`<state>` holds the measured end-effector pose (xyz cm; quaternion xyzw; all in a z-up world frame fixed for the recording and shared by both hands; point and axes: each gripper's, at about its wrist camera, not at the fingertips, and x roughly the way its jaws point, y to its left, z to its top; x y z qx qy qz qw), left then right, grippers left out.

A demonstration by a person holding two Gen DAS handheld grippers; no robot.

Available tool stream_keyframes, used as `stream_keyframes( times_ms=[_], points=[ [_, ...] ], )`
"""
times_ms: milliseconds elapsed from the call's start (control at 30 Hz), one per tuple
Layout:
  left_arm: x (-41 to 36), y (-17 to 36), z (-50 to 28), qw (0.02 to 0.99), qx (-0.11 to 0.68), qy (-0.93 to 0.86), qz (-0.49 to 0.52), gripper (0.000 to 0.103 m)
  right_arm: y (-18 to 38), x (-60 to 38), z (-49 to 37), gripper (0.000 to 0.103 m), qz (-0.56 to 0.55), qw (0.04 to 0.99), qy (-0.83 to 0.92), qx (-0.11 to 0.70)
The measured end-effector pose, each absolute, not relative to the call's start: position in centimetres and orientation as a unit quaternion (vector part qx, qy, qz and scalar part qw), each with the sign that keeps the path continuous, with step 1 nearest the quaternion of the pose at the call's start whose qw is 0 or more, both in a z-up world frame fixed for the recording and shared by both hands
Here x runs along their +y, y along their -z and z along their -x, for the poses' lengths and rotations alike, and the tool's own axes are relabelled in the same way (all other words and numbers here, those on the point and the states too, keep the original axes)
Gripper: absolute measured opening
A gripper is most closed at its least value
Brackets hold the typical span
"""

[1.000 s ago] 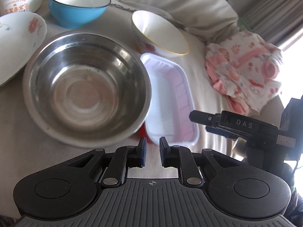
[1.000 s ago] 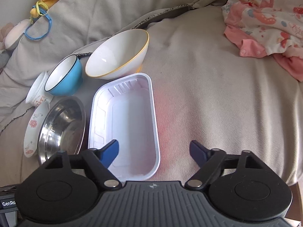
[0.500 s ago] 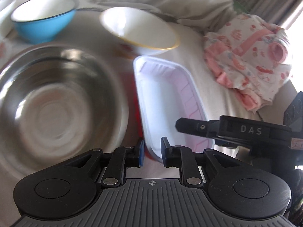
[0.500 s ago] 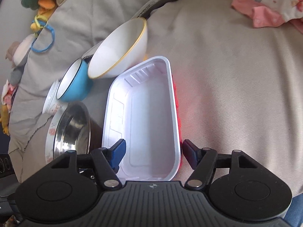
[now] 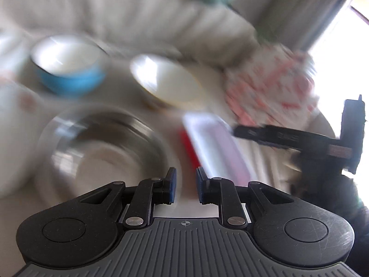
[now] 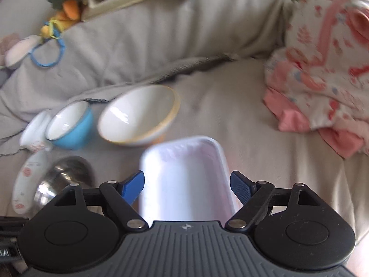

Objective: Organize plates and bowls
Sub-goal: 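Move the left tool toward the rim of the stainless steel bowl, then close the left tool on the stainless steel bowl rim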

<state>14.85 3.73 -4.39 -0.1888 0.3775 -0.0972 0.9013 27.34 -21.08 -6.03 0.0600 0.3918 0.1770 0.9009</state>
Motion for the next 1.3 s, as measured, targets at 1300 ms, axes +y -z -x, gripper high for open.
stream_keyframes(
  times_ms=[1300],
  points=[
    [14.3, 10.9, -12.4, 0.841, 0.439, -0.001, 0.316, 0.020, 12.7, -7.4, -25.2, 0.103, -0.101, 0.768, -0.364, 0.517]
  ],
)
